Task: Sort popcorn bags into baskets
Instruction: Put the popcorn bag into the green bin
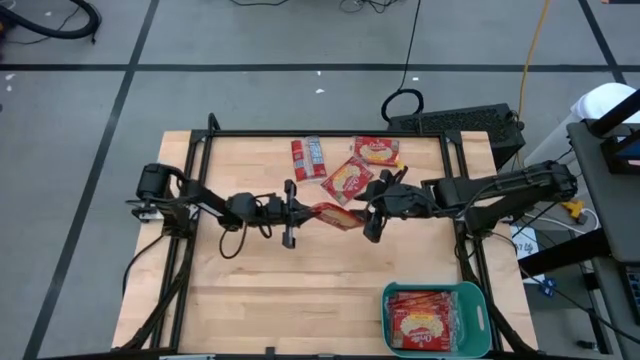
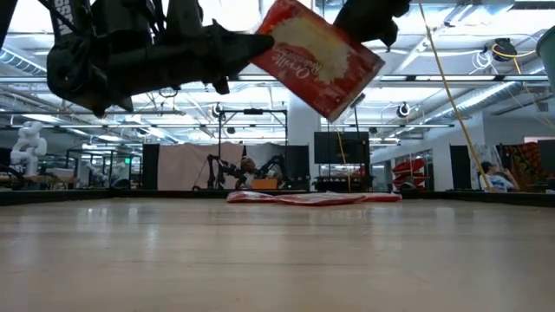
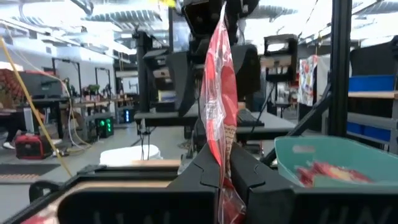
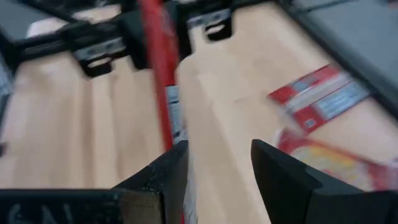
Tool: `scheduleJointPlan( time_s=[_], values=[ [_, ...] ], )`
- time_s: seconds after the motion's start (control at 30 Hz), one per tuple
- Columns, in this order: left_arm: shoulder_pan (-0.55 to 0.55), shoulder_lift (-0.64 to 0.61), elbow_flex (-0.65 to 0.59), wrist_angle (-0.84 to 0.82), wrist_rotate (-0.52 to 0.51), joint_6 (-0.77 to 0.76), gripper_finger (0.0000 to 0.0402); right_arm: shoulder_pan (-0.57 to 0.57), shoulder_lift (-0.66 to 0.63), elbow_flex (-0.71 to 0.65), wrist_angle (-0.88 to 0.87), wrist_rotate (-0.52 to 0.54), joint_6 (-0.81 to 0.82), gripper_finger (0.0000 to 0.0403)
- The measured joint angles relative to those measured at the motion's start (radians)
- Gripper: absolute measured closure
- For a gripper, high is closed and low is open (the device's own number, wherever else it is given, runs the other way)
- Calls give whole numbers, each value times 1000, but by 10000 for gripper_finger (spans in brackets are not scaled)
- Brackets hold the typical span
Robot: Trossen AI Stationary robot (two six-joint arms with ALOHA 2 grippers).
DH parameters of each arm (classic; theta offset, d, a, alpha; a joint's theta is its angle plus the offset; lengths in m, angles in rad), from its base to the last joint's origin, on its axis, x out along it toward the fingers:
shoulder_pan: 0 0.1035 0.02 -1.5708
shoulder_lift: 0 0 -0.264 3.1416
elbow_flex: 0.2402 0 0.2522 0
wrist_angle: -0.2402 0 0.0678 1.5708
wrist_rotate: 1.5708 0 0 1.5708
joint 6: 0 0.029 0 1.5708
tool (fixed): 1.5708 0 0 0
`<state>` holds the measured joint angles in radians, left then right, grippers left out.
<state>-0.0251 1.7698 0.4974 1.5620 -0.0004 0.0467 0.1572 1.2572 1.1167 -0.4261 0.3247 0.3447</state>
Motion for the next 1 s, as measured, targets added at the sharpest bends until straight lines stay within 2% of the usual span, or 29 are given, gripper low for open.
scheduleJointPlan(
  time_s=[0.13,0.47,0.7,0.83,1.0],
  values=[
    [12,2,-4,-10,9,20,398,1,0,3,-49,-90,36,234],
    [28,0,0,-12,8,26,398,0,16,2,-85,-91,23,234],
    [27,0,19,1,54,22,398,-32,74,-29,47,-67,-46,239],
    [23,0,30,-9,60,23,393,-40,103,-29,64,-82,-60,279],
    [20,-1,33,-49,59,25,383,-39,97,-29,37,-101,-24,362]
  ],
)
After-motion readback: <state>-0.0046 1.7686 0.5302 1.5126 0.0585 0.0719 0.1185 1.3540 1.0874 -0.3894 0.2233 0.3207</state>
